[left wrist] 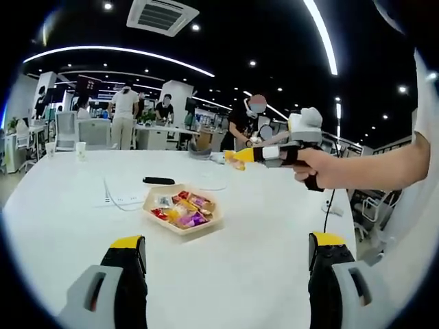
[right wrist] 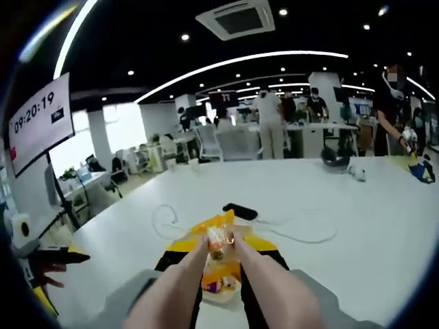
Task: Place the target food into the container with the food tongs after gripping and lifting it, then release it inside without dropping or visibly crushing the food.
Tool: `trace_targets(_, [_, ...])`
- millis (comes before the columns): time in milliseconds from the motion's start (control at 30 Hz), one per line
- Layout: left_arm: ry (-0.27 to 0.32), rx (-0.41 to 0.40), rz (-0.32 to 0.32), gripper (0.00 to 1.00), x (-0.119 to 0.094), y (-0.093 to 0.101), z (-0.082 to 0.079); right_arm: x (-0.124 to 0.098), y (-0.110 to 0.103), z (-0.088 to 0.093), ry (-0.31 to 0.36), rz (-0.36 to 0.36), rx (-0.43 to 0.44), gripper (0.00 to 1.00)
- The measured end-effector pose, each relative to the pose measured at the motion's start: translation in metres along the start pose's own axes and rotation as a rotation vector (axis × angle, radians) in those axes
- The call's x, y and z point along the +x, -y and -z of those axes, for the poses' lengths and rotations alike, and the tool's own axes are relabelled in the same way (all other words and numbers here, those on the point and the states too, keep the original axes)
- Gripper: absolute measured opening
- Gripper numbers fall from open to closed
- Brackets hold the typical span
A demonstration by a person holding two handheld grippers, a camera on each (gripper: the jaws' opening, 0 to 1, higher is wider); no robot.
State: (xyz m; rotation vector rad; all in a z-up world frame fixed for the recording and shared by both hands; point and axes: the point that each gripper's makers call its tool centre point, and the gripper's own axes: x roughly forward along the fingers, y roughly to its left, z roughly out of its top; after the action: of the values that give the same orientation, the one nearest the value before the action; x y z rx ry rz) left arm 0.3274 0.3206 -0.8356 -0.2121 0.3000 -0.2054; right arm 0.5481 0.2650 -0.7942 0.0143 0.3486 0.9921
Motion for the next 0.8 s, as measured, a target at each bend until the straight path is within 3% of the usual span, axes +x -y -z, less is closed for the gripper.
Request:
trace_targets(33, [0.001, 0.001, 0.001, 0.99, 0.0, 0.0, 0.0, 0.001, -0.007, -0.003, 0.007, -0.035, 0.003, 0.19])
trace_targets(467, [-0.01, -0.01, 0.003, 0.99, 0.0, -0.003, 0.004, 0.016, -0.029, 0.002, 0.018, -0.066, 0.017, 0.2])
trace_targets(633, [0.023, -0.038, -0.001, 0.99, -0.001, -0.008, -0.005, 0.023, -0.042, -0.007, 0.038, -0.098, 0.023, 0.2])
trace_targets(800, [0.017, -0.034, -0.016, 0.99, -0.002, -0.011, -0.005, 0.035, -0.053, -0.012, 0.061, -0.128, 0.052, 0.21])
